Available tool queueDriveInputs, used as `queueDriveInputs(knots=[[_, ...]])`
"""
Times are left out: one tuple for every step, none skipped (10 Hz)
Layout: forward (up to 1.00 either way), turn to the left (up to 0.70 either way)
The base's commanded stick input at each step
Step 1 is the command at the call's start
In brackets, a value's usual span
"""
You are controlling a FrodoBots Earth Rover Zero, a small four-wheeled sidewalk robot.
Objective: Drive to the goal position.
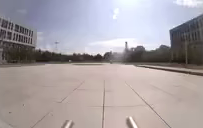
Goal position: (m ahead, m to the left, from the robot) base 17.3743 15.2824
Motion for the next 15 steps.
queueDriveInputs(knots=[[0.70,0.02],[0.70,0.02],[0.70,0.02],[0.70,0.02],[0.70,0.02],[0.70,0.02],[0.70,0.02],[0.70,0.02],[0.70,0.02],[0.70,0.02],[0.70,0.02],[0.70,0.02],[0.70,0.03],[0.70,0.30],[0.70,0.35]])
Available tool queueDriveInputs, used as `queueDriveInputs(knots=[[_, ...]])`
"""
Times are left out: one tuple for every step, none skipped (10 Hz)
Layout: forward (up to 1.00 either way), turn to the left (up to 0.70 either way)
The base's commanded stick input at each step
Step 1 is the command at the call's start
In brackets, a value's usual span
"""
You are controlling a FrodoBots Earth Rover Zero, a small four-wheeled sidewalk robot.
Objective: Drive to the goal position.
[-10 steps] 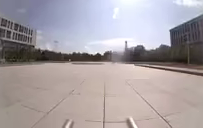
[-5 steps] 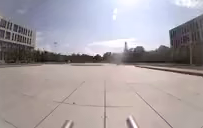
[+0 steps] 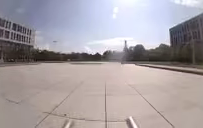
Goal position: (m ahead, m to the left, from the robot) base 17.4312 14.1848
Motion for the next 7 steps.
queueDriveInputs(knots=[[0.70,0.35],[0.70,0.27],[0.70,0.10],[0.70,0.00],[0.70,0.00],[0.70,0.00],[0.70,0.00]])
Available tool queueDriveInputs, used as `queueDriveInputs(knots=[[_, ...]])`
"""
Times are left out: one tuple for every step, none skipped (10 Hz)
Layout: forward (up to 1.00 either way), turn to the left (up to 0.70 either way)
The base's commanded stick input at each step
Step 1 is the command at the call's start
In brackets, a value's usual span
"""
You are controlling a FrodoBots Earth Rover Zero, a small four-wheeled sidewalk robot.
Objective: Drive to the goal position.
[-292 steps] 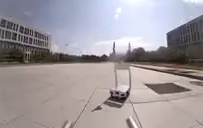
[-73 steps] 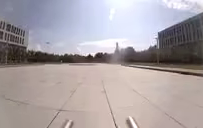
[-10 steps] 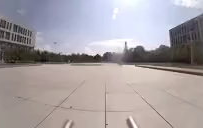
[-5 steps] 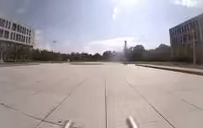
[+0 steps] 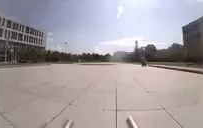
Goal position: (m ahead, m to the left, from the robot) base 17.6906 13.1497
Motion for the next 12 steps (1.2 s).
queueDriveInputs(knots=[[0.70,0.00],[0.70,0.00],[0.70,0.00],[0.70,0.00],[0.70,0.00],[0.70,0.00],[0.70,0.00],[0.70,0.00],[0.70,0.00],[0.70,0.00],[0.70,0.00],[0.70,0.00]])
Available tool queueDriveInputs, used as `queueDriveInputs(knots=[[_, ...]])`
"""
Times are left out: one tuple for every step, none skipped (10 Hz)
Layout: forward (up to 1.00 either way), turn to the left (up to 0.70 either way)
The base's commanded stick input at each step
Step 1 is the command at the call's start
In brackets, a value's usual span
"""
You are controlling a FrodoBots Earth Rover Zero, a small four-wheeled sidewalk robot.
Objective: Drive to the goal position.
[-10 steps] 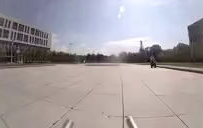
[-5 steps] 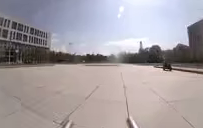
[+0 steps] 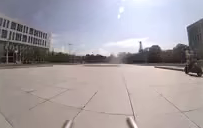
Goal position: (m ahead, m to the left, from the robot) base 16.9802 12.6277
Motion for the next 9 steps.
queueDriveInputs(knots=[[0.70,0.00],[0.70,0.00],[0.70,0.00],[0.70,0.00],[0.70,0.00],[0.70,0.00],[0.70,0.00],[0.70,0.00],[0.70,0.00]])
